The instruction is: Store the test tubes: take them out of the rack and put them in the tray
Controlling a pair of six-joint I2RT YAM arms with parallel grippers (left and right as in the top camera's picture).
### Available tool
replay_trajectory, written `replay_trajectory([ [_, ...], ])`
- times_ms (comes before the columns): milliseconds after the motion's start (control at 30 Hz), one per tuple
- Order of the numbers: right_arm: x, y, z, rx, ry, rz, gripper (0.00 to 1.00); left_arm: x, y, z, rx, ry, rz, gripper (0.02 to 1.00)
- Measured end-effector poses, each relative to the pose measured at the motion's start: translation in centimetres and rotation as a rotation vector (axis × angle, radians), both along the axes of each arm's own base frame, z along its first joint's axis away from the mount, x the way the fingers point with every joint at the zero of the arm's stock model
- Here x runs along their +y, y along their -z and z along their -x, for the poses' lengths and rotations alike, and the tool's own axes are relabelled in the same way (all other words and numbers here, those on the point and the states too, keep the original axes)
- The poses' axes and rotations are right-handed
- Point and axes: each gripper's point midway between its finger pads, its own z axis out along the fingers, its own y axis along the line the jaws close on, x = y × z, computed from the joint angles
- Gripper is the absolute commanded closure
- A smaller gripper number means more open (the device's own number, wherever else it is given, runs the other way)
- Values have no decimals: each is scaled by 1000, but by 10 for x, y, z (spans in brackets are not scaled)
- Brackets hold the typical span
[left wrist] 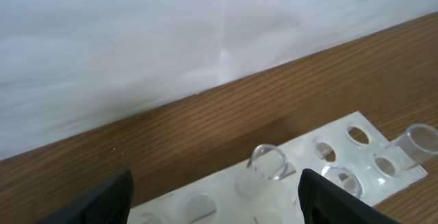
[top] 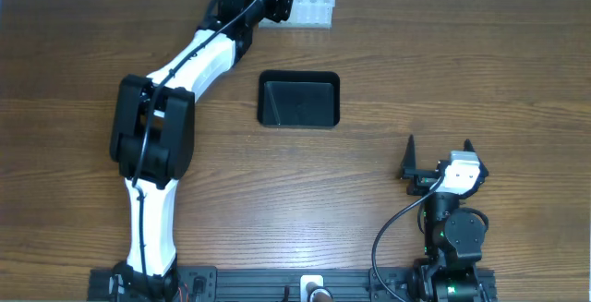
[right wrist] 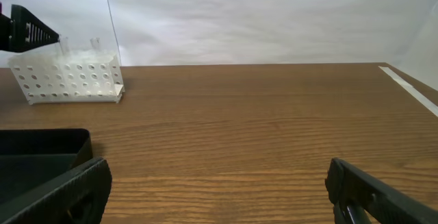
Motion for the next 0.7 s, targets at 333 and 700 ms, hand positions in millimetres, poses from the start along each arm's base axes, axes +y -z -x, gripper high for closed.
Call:
replay_trajectory([
  [333,0,0,0,0,0,0,9,-3,6,-9,-46,3,17,264],
  [700,0,0,0,0,0,0,7,-5,8,-12,-65,4,22,375],
])
